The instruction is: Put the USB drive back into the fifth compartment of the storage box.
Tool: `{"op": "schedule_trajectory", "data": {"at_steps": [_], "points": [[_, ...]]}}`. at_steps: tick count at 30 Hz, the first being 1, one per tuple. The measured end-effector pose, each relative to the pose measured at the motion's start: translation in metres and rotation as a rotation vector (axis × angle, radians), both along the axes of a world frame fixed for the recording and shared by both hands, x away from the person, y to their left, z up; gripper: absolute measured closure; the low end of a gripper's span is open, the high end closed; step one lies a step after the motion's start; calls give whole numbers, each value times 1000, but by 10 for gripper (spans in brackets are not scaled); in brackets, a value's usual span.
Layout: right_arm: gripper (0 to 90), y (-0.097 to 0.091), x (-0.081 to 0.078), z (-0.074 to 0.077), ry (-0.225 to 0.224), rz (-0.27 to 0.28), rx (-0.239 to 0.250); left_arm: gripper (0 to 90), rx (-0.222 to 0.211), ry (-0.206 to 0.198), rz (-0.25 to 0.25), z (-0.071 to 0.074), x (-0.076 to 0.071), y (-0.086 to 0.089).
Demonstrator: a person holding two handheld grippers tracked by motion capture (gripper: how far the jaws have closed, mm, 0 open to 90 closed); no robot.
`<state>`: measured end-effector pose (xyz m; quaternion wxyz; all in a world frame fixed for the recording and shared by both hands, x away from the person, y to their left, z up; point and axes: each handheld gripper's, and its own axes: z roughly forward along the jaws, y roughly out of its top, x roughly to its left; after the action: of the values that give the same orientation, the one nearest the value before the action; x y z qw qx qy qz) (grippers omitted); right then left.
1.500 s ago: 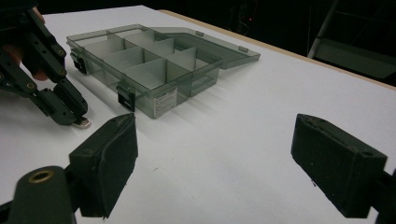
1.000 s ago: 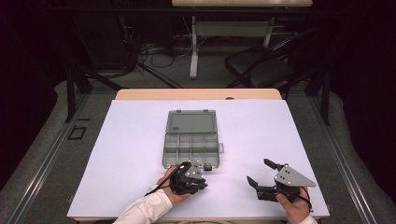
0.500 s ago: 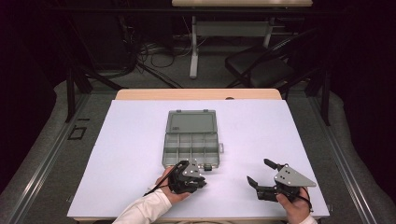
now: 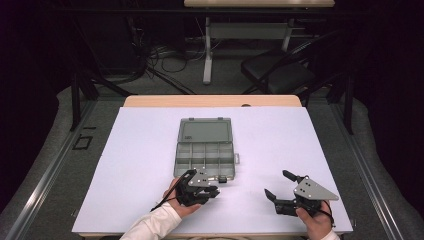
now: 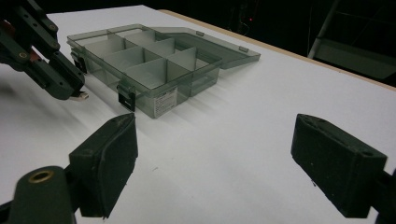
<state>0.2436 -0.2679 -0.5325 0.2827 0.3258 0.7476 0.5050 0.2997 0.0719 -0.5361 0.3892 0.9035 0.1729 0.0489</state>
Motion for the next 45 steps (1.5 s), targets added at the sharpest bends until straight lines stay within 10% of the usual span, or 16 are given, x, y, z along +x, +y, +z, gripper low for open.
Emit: {"op": "schedule_trajectory", "data": {"at_steps": [23, 45], "points": [[139, 0, 1, -1, 5, -2, -1, 791, -123, -1, 139, 18, 5, 27], [139, 0, 1, -1, 5, -4, -6, 791, -152, -25, 241, 45, 11, 55]]}}
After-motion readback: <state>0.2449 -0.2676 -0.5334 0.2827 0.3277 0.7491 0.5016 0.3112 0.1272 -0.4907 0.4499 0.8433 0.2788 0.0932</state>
